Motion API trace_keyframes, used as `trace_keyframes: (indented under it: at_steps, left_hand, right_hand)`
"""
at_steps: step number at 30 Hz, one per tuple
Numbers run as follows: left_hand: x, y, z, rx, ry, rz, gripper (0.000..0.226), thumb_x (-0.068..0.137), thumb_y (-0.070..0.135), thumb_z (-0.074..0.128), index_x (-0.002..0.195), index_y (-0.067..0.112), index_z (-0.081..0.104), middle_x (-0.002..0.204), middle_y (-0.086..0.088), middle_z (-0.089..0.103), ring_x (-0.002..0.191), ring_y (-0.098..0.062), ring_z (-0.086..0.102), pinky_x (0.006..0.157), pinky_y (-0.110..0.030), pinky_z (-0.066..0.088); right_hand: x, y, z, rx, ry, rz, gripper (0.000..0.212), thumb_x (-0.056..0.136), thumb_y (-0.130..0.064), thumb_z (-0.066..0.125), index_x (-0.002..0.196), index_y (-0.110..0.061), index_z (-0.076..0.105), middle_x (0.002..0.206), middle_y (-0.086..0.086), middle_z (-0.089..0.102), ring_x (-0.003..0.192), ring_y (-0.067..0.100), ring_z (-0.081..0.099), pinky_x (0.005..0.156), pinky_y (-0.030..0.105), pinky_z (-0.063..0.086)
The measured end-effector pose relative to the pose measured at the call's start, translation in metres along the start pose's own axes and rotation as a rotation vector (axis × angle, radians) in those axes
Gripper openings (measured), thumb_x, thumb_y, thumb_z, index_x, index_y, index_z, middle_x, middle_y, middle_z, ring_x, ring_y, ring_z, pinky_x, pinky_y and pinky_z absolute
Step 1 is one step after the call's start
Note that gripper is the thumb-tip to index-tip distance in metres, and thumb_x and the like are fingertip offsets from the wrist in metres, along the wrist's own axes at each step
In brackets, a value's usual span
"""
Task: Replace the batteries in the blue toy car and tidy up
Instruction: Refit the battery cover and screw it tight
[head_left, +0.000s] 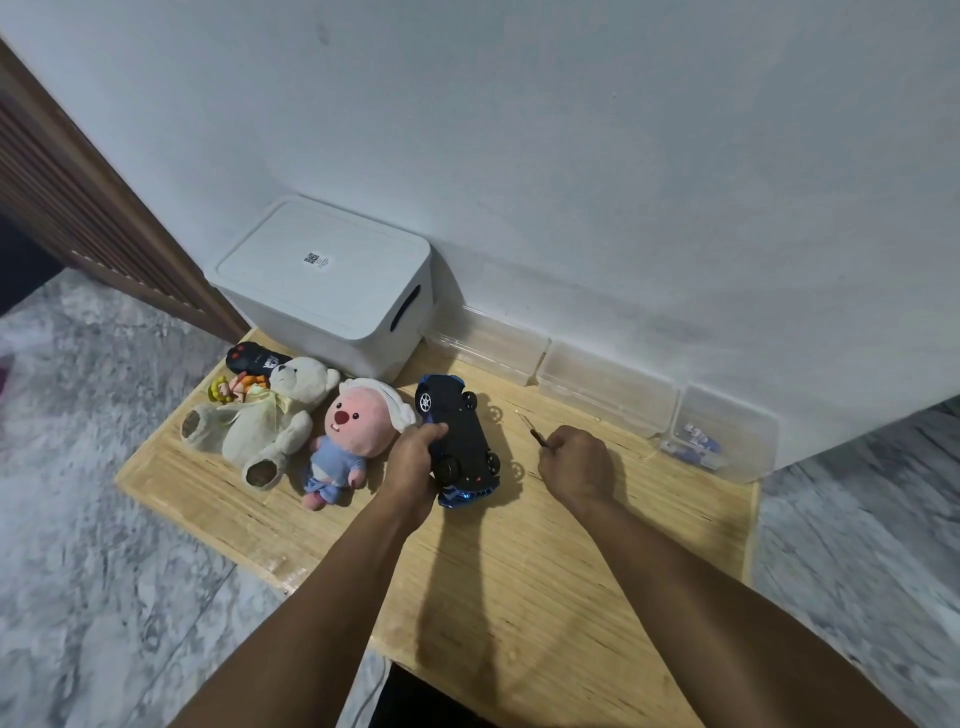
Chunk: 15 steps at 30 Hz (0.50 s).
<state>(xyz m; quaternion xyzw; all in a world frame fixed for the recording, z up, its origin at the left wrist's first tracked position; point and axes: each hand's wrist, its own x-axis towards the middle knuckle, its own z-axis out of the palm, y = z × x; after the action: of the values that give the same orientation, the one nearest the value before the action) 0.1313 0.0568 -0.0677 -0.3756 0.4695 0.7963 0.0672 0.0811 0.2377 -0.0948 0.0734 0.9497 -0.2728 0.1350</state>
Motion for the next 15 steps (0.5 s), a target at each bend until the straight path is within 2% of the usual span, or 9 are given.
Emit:
trace_keyframes:
  at_steps: [5,9,13,15]
  left_hand:
    - [0.001,-0.002,0.001,0.024,-0.009,-0.020,0.034,0.094,0.015,0.049,0.126,0.002,0.054,0.115,-0.019,0.067,0.105,-0.034,0.064,0.080,-0.042,0.054]
    - [0.002,-0.003,0.003,0.018,-0.013,-0.030,0.036,0.093,0.016,0.049,0.125,0.002,0.055,0.114,-0.020,0.067,0.108,-0.037,0.063,0.085,-0.045,0.053]
    - [0.001,-0.003,0.006,0.021,-0.029,-0.013,0.030,0.093,0.014,0.049,0.118,0.002,0.059,0.109,-0.019,0.069,0.103,-0.036,0.064,0.083,-0.042,0.053]
    - [0.000,-0.001,0.008,0.044,-0.035,0.008,0.025,0.093,0.013,0.051,0.115,0.004,0.061,0.103,-0.015,0.070,0.096,-0.031,0.065,0.076,-0.039,0.054]
  right_hand:
    - [0.009,-0.010,-0.004,0.279,-0.058,0.021,0.009,0.085,-0.013,0.069,0.092,-0.019,0.071,0.091,0.003,0.073,0.086,0.018,0.066,0.077,0.025,0.051]
    - [0.013,-0.020,-0.012,0.410,-0.162,-0.018,0.024,0.088,-0.007,0.057,0.104,-0.017,0.072,0.091,0.005,0.074,0.091,0.019,0.067,0.087,0.034,0.053]
    - [0.012,-0.029,-0.015,0.485,-0.242,0.021,0.025,0.096,-0.018,0.042,0.087,-0.021,0.064,0.083,-0.005,0.060,0.078,0.019,0.056,0.074,0.038,0.047]
    - [0.009,-0.033,-0.014,0.478,-0.283,-0.028,0.025,0.099,-0.025,0.043,0.083,-0.019,0.061,0.077,-0.007,0.056,0.073,0.019,0.054,0.073,0.040,0.048]
